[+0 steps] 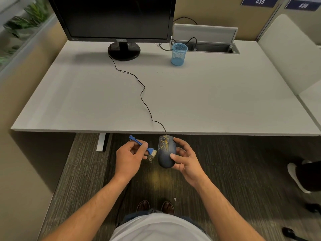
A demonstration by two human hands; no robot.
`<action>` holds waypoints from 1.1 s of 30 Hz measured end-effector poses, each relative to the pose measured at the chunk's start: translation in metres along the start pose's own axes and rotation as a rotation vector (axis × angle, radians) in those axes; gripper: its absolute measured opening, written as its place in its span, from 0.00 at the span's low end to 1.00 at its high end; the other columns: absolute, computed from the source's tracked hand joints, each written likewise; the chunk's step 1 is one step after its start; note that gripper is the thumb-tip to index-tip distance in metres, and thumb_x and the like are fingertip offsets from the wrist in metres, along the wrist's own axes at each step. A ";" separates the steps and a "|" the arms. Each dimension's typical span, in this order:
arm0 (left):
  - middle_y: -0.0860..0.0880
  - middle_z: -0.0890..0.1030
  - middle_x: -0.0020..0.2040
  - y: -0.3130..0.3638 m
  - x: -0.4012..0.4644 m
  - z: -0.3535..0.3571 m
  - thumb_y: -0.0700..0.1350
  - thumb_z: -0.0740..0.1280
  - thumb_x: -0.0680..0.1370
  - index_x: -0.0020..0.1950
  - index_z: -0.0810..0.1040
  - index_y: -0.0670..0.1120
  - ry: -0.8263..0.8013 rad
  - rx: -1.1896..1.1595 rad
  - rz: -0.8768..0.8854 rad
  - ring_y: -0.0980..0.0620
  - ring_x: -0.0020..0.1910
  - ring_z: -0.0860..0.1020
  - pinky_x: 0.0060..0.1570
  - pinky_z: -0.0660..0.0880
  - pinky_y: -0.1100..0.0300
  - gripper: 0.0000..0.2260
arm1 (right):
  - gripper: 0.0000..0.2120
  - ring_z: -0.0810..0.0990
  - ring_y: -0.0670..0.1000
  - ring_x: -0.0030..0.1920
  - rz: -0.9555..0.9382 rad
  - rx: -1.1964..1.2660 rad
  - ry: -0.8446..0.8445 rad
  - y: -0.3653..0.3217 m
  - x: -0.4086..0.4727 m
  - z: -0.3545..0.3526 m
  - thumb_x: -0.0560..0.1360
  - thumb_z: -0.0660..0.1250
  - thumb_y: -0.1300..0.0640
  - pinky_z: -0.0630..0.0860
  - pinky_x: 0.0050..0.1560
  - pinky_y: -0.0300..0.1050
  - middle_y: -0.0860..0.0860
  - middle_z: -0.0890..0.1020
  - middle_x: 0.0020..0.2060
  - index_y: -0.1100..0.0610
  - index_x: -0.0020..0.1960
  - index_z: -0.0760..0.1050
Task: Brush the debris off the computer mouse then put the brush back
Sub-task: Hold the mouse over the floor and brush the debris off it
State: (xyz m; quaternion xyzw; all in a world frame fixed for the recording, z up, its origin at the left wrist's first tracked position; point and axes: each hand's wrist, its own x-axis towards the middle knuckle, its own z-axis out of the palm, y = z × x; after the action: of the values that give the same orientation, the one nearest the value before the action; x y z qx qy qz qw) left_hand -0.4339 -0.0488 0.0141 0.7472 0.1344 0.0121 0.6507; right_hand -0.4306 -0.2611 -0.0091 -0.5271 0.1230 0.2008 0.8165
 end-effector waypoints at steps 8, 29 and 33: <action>0.50 0.86 0.43 0.013 -0.009 0.014 0.42 0.71 0.77 0.49 0.83 0.49 -0.156 -0.063 0.066 0.51 0.42 0.85 0.36 0.81 0.61 0.03 | 0.28 0.82 0.60 0.62 -0.022 -0.018 -0.033 0.005 0.001 0.002 0.70 0.75 0.65 0.83 0.52 0.58 0.55 0.81 0.62 0.47 0.67 0.77; 0.50 0.86 0.43 0.008 -0.008 0.007 0.42 0.72 0.77 0.50 0.83 0.48 -0.248 -0.024 0.081 0.50 0.41 0.85 0.36 0.81 0.61 0.03 | 0.30 0.82 0.60 0.62 -0.018 -0.010 -0.025 0.006 -0.004 0.002 0.69 0.74 0.65 0.83 0.52 0.58 0.59 0.78 0.65 0.49 0.69 0.75; 0.51 0.86 0.43 0.005 -0.004 0.002 0.43 0.72 0.77 0.49 0.83 0.50 -0.221 0.010 0.056 0.51 0.42 0.86 0.37 0.82 0.60 0.03 | 0.30 0.82 0.59 0.62 -0.018 -0.010 -0.022 0.005 -0.005 0.004 0.69 0.74 0.64 0.83 0.51 0.57 0.59 0.79 0.65 0.49 0.69 0.75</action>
State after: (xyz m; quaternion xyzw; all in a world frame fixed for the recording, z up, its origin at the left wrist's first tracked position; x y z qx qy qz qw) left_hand -0.4363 -0.0526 0.0191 0.7506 0.0412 -0.0528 0.6573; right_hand -0.4371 -0.2567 -0.0095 -0.5302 0.1082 0.1997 0.8169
